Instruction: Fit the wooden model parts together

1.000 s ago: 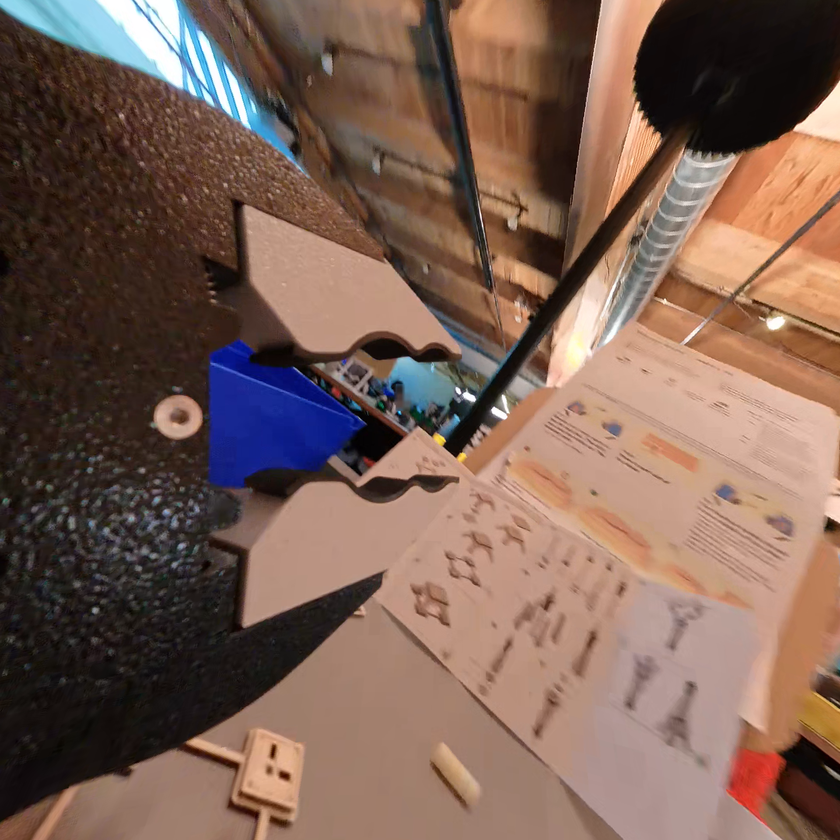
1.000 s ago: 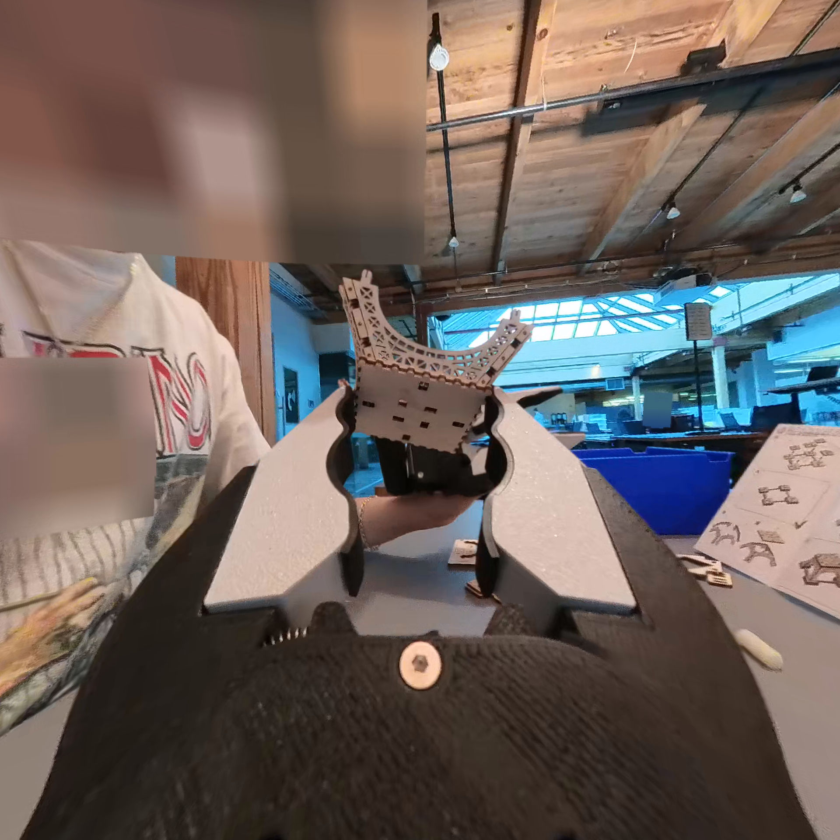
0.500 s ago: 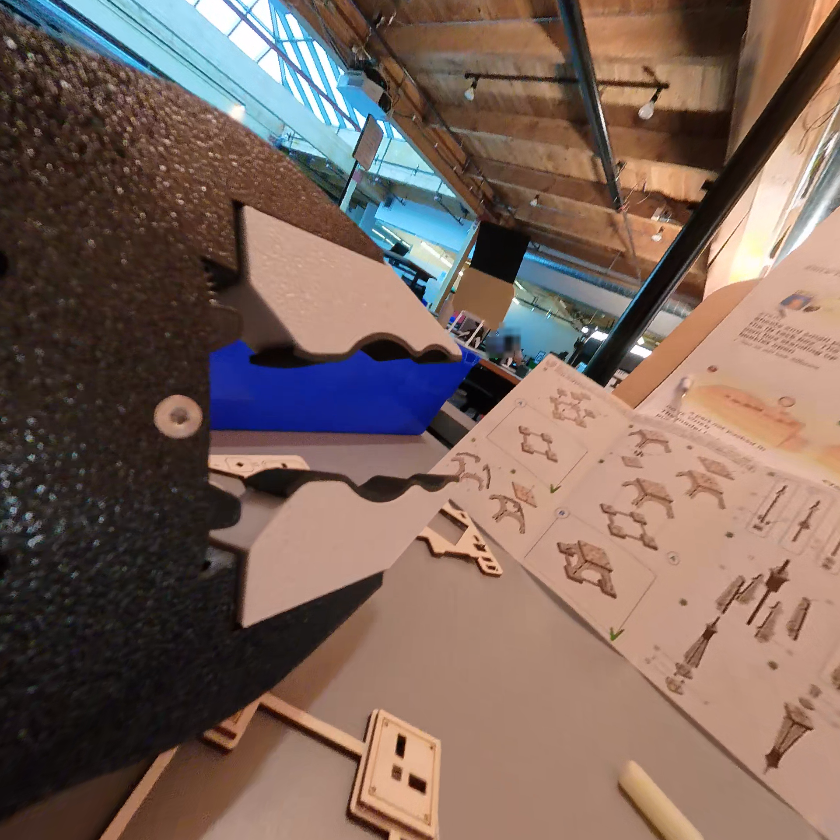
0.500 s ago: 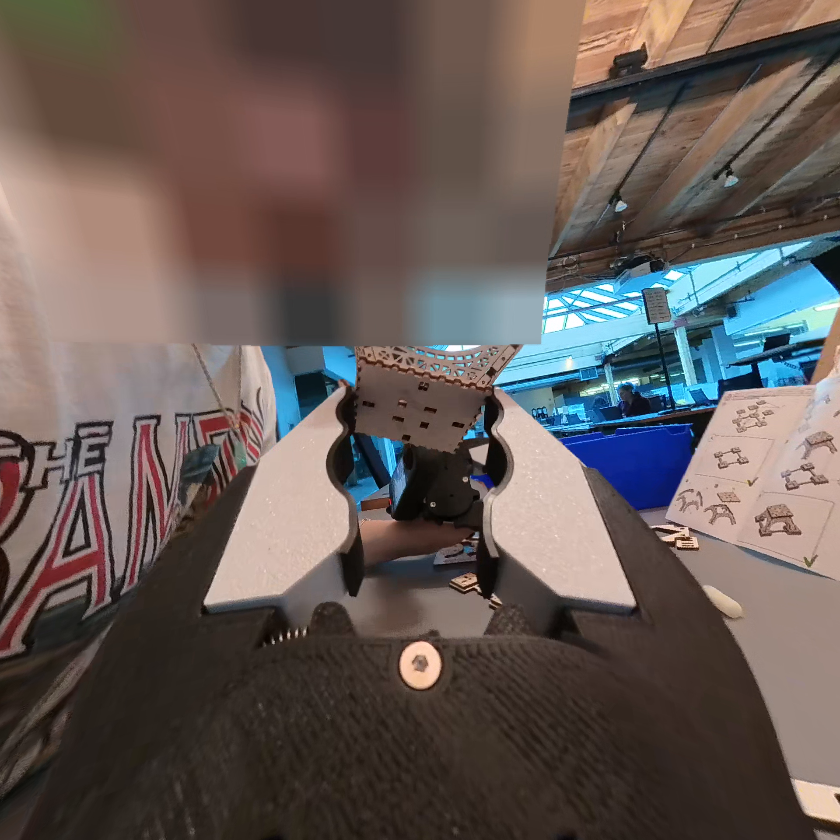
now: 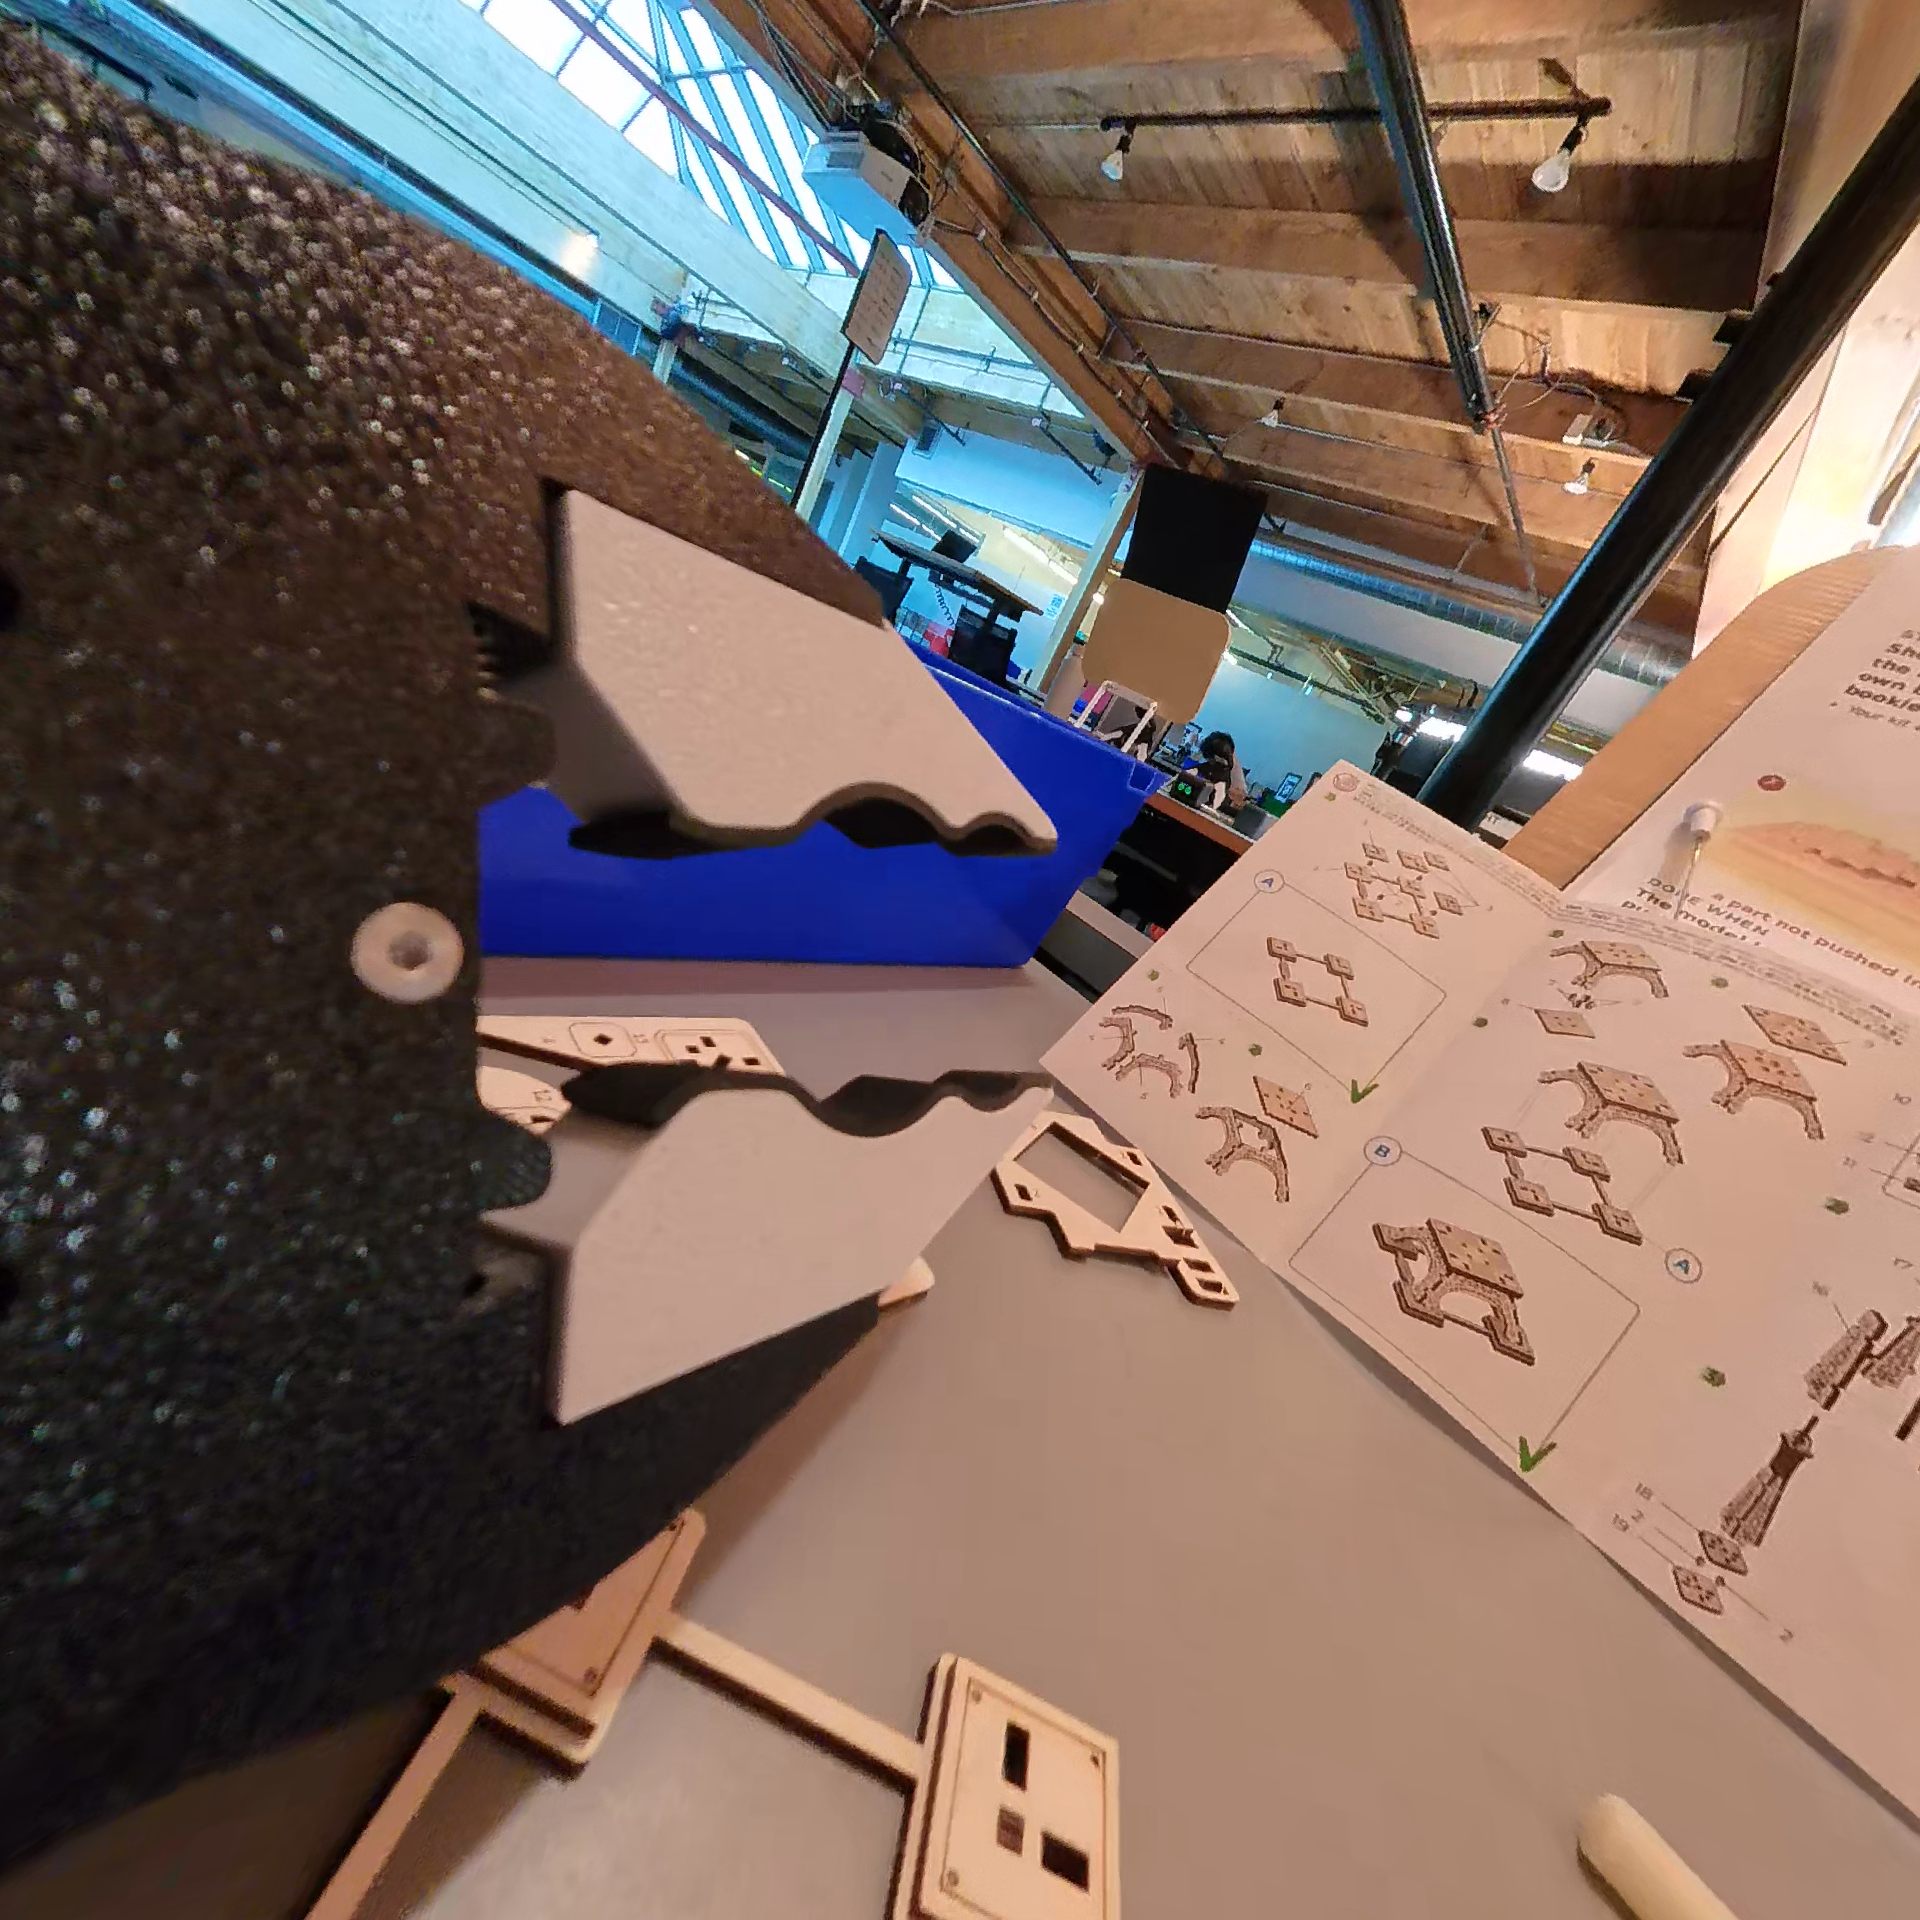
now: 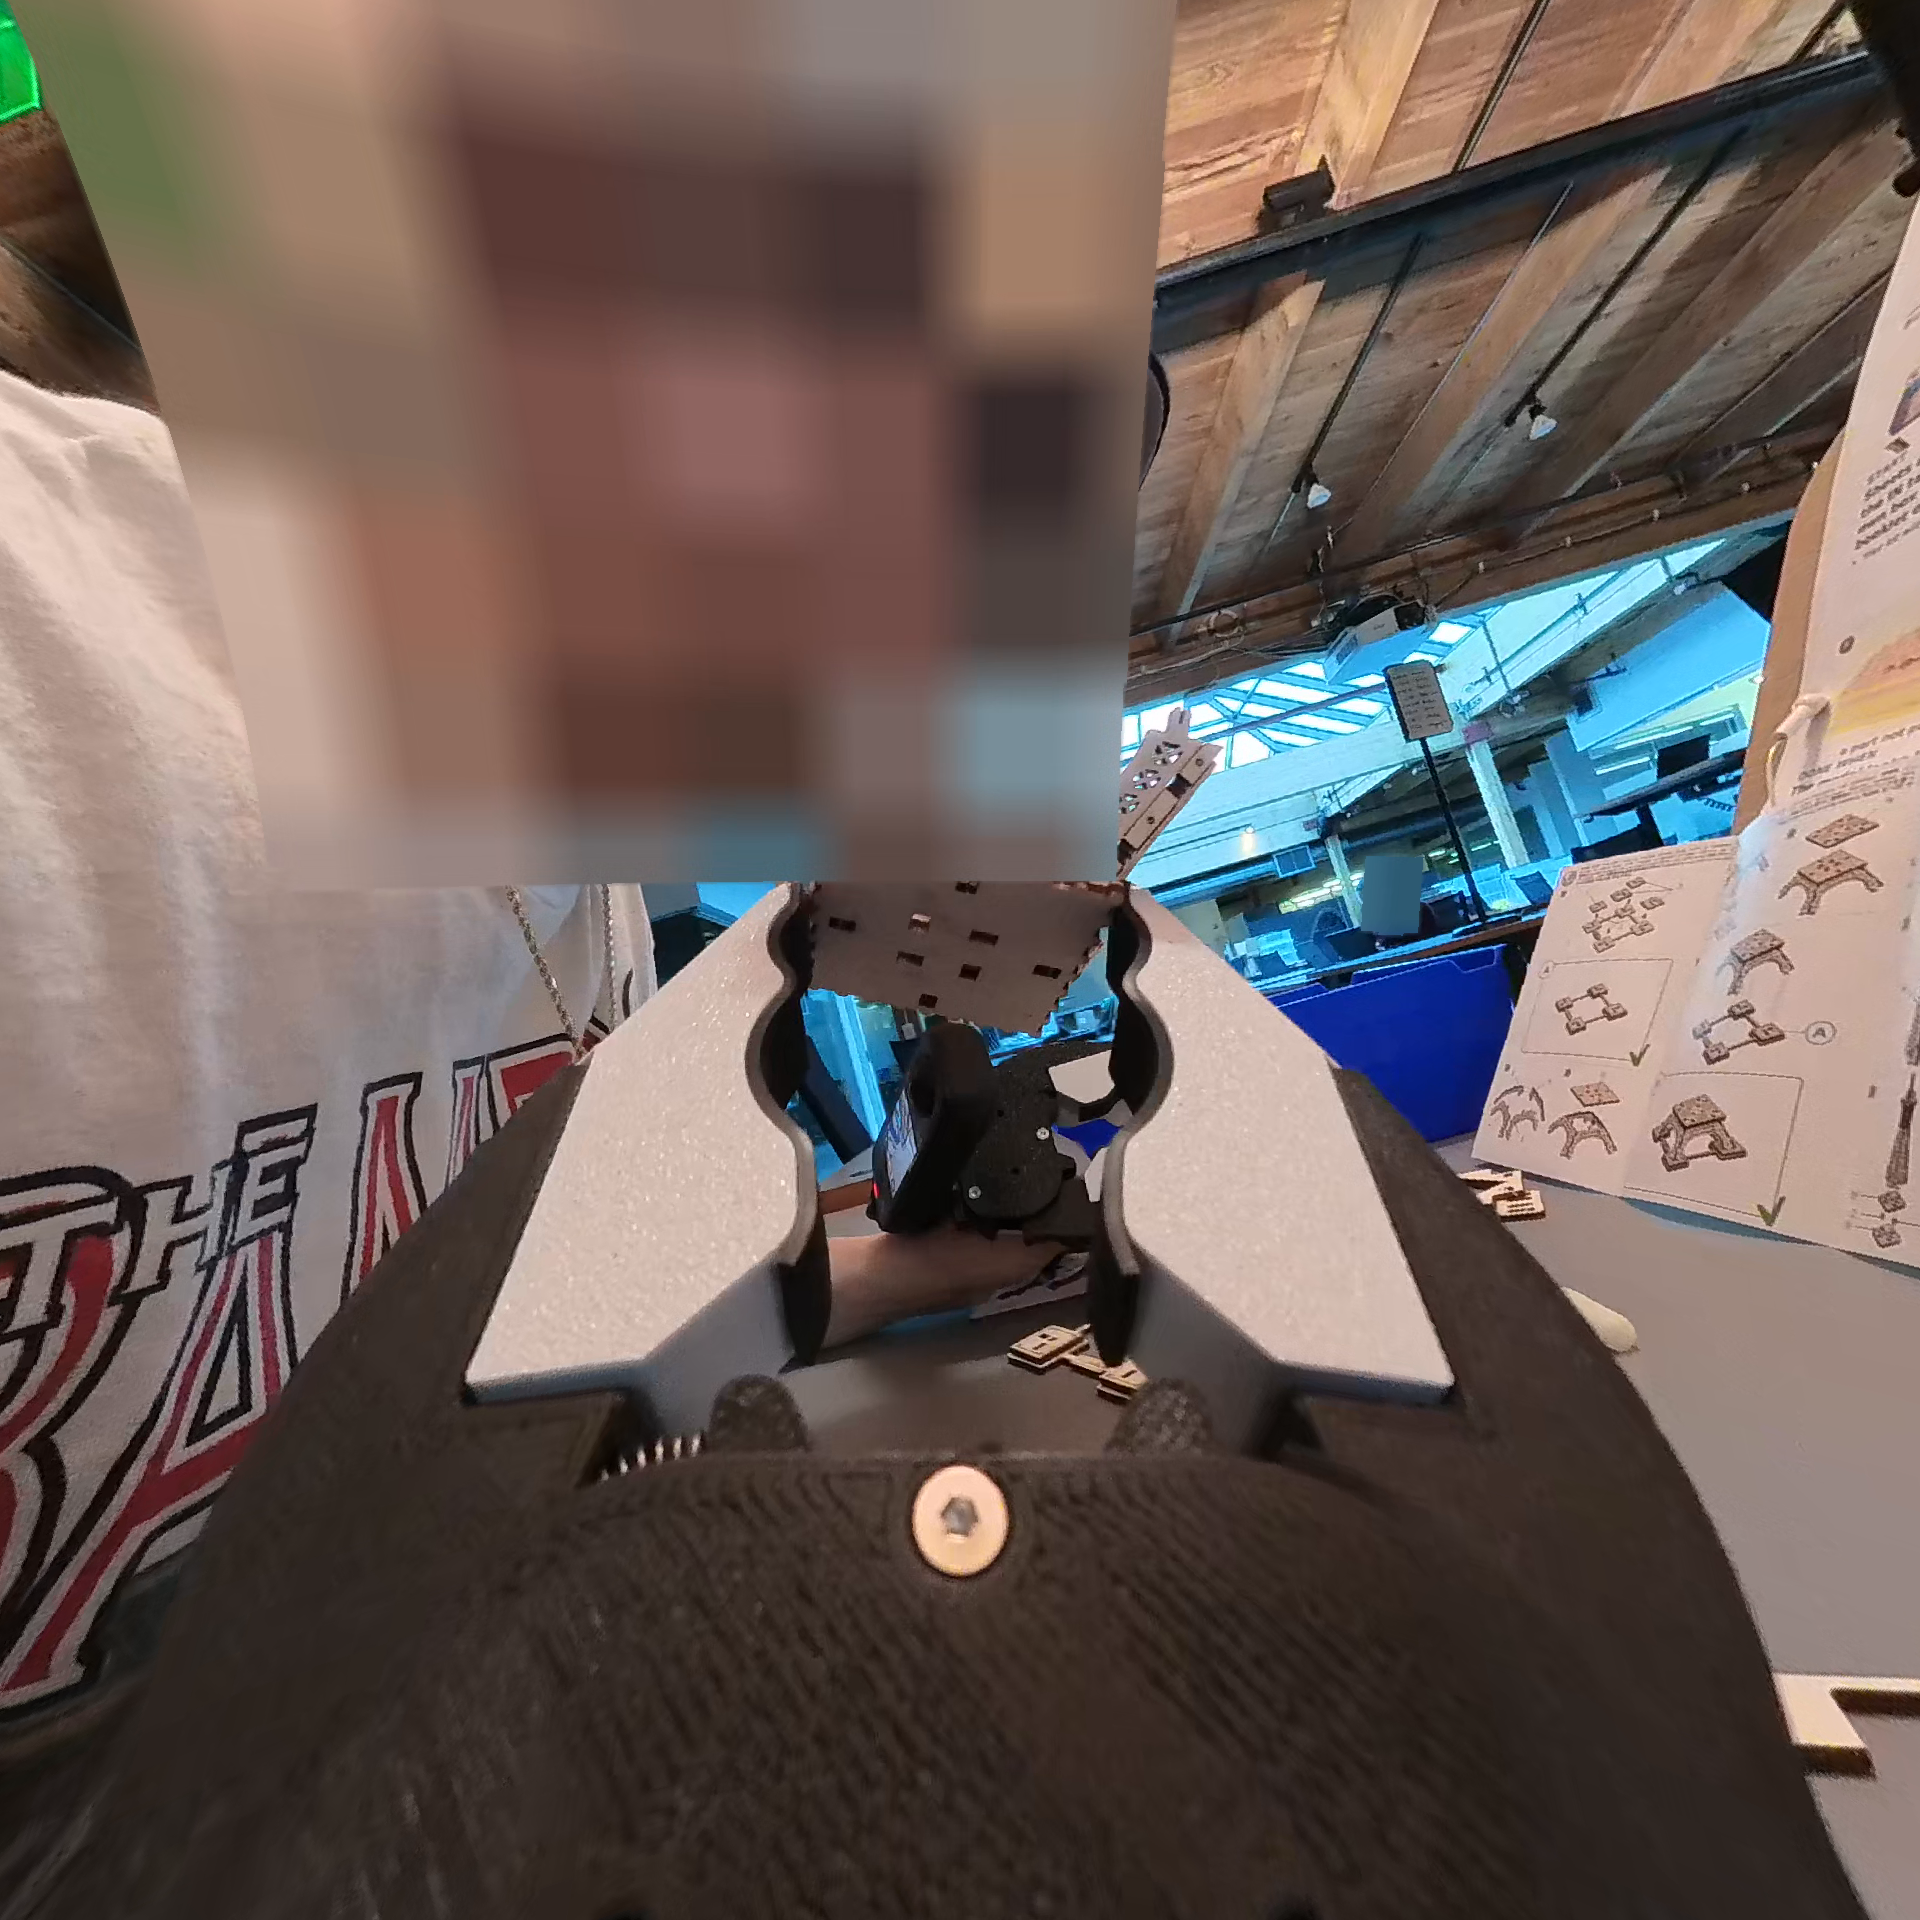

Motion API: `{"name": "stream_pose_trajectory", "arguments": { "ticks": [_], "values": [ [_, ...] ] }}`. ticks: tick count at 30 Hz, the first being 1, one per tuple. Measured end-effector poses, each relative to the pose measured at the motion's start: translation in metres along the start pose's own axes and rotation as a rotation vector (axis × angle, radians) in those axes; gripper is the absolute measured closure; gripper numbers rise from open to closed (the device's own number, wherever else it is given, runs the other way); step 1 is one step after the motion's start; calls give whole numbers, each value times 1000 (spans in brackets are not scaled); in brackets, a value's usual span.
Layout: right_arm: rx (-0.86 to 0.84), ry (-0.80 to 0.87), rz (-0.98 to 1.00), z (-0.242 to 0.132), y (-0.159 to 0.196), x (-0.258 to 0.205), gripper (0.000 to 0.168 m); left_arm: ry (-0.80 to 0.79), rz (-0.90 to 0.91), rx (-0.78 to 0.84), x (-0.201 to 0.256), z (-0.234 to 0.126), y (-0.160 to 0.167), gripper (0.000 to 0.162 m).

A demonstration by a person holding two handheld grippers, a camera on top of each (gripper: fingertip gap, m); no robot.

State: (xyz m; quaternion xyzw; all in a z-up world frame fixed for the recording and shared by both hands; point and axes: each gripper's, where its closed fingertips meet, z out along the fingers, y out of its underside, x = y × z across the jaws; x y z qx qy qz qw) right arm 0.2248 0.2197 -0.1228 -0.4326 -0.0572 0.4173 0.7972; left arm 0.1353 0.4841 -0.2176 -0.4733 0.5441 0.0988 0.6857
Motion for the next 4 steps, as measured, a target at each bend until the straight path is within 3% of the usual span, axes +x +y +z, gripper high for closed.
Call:
{"name": "stream_pose_trajectory", "arguments": {
  "ticks": [4],
  "values": [
    [8, 6, 9, -1, -1, 1, 113, 3, 9, 14, 1, -1, -3, 124]
  ]
}}
